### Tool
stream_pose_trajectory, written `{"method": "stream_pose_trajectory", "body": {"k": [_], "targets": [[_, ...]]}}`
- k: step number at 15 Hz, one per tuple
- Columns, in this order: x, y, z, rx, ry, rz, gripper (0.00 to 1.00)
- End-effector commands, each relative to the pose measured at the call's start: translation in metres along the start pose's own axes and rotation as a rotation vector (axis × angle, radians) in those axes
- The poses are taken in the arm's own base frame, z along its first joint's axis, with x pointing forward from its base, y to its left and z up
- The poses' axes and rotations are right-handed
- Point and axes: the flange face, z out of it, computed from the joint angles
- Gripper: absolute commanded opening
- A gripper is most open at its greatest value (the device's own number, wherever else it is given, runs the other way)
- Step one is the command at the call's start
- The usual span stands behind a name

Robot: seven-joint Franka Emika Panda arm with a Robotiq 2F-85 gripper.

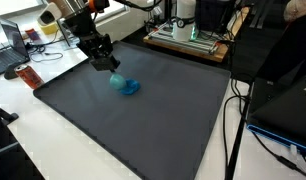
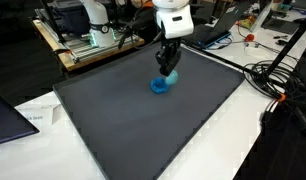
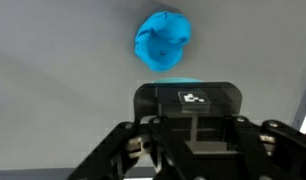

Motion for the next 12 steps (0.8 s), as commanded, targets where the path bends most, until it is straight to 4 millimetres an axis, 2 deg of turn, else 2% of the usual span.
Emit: {"method": "stream_pose_trajectory", "body": {"k": [1, 4, 12], "targets": [[0.002, 0.01, 0.0, 0.042, -0.012, -0.009, 0.22], [0.001, 0.025, 0.001, 0.094, -0.023, -0.018, 0.22], [-0.006, 0.087, 0.0, 0.302, -0.026, -0.027, 0.22]]}}
